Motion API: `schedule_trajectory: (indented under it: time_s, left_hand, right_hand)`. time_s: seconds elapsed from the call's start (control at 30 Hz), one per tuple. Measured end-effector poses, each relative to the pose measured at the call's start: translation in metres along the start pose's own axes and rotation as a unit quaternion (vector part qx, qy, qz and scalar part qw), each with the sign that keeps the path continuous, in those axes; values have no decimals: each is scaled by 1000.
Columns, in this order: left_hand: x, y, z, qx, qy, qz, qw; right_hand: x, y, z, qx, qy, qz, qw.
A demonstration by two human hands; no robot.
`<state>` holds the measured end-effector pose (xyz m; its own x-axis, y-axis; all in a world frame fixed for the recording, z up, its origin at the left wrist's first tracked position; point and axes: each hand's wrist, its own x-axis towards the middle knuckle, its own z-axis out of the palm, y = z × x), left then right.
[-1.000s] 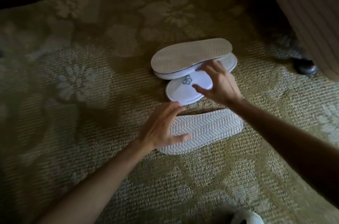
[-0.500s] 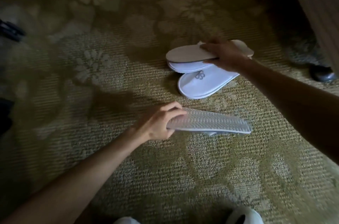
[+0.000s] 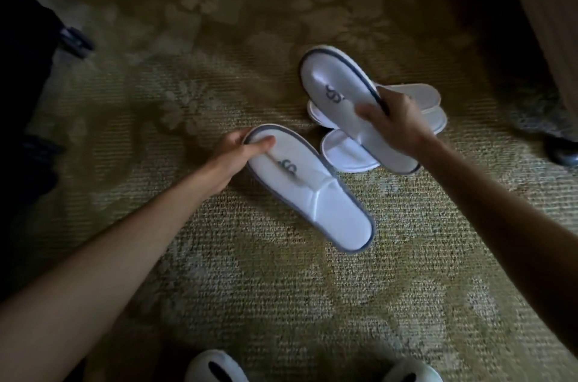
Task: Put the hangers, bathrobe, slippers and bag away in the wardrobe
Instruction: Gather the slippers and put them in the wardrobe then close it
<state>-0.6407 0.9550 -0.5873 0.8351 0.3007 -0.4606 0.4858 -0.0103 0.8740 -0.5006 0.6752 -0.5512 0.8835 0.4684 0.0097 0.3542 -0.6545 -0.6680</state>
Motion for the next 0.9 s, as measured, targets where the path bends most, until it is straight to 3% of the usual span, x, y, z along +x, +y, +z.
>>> schedule_trajectory:
  time_s: [0.13,0.33,0.53,0.9]
  left_hand:
    - [2,-11,-8,27,3,-15,1000]
    - [1,-27,-34,133,-14,-20,991]
    - [-2,-46,-73,120,34,-18,992]
    - [10,-52,-77,139,66,-23,988]
  right_hand:
    - [-17,-6,20,164,-23,78,983]
    - [-64,-15,81,343,-80,203,914]
    - [-78,-29,135,302,-131,225,917]
    - [-68,-30,147,283,-92,220,929]
